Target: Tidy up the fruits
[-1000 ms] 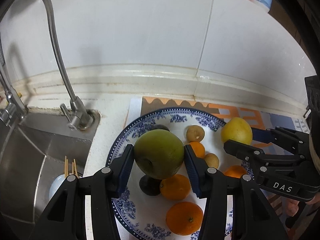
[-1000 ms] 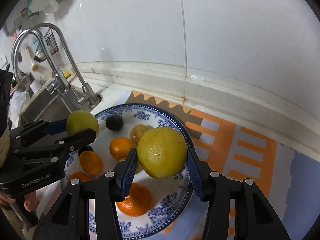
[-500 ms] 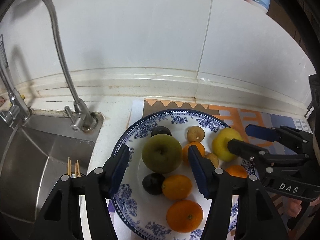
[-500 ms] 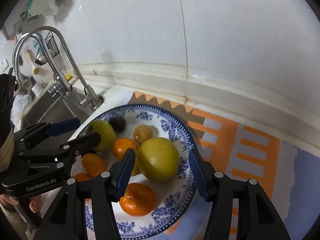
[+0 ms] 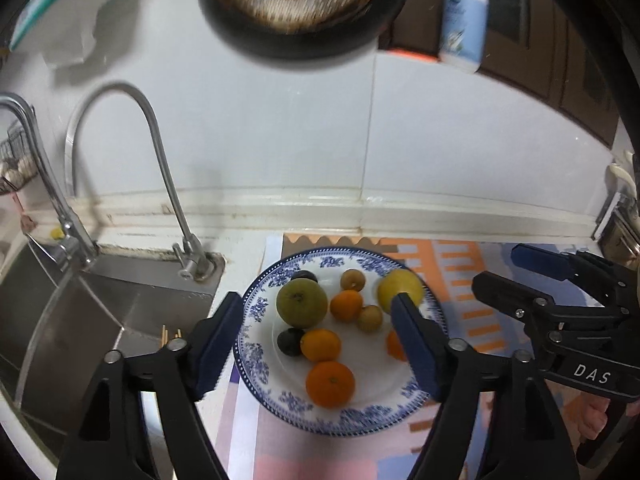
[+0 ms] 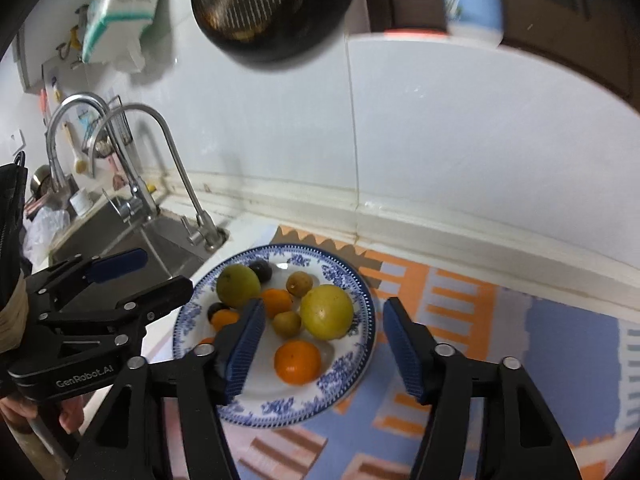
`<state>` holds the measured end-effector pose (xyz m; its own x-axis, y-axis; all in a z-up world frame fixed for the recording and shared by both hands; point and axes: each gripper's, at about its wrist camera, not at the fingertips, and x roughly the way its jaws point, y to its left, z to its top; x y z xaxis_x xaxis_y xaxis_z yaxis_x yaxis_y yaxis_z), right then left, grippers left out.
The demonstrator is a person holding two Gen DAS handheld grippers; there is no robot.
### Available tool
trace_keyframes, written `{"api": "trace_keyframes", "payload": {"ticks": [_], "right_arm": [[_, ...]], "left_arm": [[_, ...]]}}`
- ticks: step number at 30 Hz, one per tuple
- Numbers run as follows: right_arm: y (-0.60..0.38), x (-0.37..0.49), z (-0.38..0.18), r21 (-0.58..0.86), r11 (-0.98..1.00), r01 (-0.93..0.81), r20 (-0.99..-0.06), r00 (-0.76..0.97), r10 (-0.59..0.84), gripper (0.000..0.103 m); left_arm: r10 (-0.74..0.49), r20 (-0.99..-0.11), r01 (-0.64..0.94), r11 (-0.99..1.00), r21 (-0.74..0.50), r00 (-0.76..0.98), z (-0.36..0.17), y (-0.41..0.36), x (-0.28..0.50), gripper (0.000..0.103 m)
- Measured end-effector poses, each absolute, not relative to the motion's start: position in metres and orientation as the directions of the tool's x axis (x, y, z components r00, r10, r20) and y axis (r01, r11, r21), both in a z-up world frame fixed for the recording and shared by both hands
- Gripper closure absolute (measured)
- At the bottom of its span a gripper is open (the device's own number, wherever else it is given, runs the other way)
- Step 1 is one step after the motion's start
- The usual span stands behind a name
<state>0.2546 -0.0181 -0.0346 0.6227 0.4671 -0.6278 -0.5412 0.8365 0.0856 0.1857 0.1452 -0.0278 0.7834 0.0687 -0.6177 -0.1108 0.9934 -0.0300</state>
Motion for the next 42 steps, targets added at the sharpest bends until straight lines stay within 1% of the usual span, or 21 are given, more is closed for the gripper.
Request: {"api": "trace_keyframes", "payload": {"ticks": [2,3,4,5,9,11,13,17,20,28,35,42], "right_arm": [[-0.027,0.239,-0.024,0.072,0.848,-0.525,-0.609,0.650,0.454,0.037],[-0.030,0.234,-0.020,0.068,0.852,-0.519,-0.604,0.658,0.449,0.037],[-0.034,0.226,-0.015,0.063,0.858,-0.509,-0.598,0.669,0.441,0.034],[-0.039,0.219,-0.011,0.058,0.865,-0.499,-0.590,0.681,0.433,0.031],[-0.056,0.188,0.004,0.020,0.889,-0.457,-0.560,0.732,0.388,0.028],[-0.065,0.174,0.009,0.013,0.901,-0.434,-0.549,0.750,0.369,0.022],[-0.076,0.158,0.014,0.009,0.913,-0.408,-0.537,0.768,0.349,0.021],[-0.090,0.131,0.017,-0.009,0.927,-0.374,-0.518,0.795,0.316,0.017],[-0.104,0.109,0.016,-0.019,0.940,-0.342,-0.506,0.814,0.286,0.015],[-0.137,0.069,0.012,0.018,0.966,-0.257,-0.520,0.823,0.228,0.015],[-0.158,0.036,0.015,0.012,0.980,-0.200,-0.502,0.846,0.179,0.015],[-0.169,0.015,0.020,0.010,0.984,-0.181,-0.487,0.858,0.163,0.015]], "left_arm": [[0.076,-0.599,-0.107,0.994,-0.015,0.797,-0.018,0.137,0.172,0.020],[0.078,-0.588,-0.104,0.995,-0.011,0.805,-0.013,0.132,0.164,0.016],[0.080,-0.580,-0.103,0.995,-0.007,0.811,-0.010,0.129,0.158,0.013],[0.082,-0.572,-0.101,0.995,-0.002,0.816,-0.007,0.125,0.152,0.012],[0.087,-0.545,-0.093,0.996,0.016,0.834,0.004,0.110,0.127,0.005],[0.079,-0.533,-0.079,0.997,0.023,0.842,0.007,0.103,0.114,0.003],[0.083,-0.520,-0.076,0.997,0.036,0.850,0.010,0.095,0.103,0.000],[0.070,-0.488,-0.053,0.997,0.048,0.870,0.012,0.078,0.079,0.000],[0.057,-0.480,-0.040,0.998,0.046,0.875,0.012,0.068,0.067,0.000],[0.029,-0.471,-0.001,0.998,0.059,0.882,0.013,0.044,0.034,0.000],[-0.006,-0.476,0.037,0.998,0.056,0.880,0.015,0.029,0.014,0.000],[-0.019,-0.466,0.052,0.997,0.057,0.885,0.022,0.018,0.000,0.000]]}}
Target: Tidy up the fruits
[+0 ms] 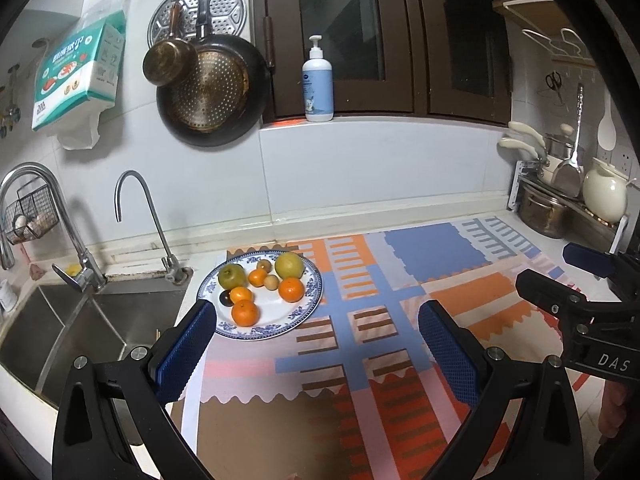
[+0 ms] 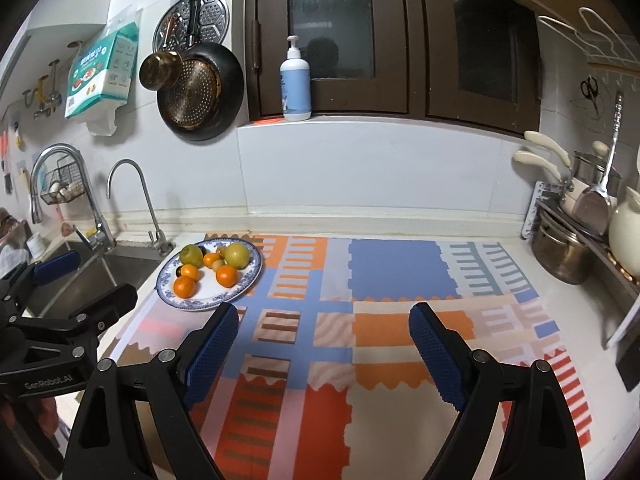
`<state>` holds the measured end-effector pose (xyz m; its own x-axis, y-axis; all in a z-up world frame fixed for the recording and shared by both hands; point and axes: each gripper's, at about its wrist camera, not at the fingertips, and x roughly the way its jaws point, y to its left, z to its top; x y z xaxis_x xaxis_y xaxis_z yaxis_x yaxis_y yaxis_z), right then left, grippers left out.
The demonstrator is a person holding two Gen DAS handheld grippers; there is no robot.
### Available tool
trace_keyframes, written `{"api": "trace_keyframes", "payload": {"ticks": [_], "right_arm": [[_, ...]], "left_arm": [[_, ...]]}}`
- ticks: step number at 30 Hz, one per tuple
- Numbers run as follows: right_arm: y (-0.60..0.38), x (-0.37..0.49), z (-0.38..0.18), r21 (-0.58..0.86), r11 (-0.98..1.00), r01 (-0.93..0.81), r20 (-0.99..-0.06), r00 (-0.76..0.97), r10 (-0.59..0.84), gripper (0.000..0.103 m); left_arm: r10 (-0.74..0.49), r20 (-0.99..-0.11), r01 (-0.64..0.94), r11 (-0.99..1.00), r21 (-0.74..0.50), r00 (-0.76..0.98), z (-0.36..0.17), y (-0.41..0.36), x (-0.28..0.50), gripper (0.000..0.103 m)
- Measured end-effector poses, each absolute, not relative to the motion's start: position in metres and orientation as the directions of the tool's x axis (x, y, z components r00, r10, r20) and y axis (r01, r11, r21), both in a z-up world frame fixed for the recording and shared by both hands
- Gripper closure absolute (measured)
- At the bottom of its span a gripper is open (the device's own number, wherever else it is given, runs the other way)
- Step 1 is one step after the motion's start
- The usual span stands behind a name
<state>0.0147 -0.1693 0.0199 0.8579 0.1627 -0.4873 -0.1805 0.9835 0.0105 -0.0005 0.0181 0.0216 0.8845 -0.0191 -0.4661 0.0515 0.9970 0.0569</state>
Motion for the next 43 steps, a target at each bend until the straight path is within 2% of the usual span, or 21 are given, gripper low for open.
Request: {"api": "trace_keyframes", "payload": {"ticks": [20,43], "right_arm": [[-0.182,-0.002,0.025,0.024,0.985,-0.173,-0.472,0.866,0.164,0.015],[-0.184,-0.006,0.024,0.032,0.985,-0.169,-0.477,0.864,0.163,0.015]], "left_arm": [[0.014,-0.412,0.018,0.997,0.076,0.911,0.031,0.009,-0.022,0.000],[0.014,-0.409,0.021,0.997,0.079,0.912,0.029,0.008,-0.023,0.000]]}}
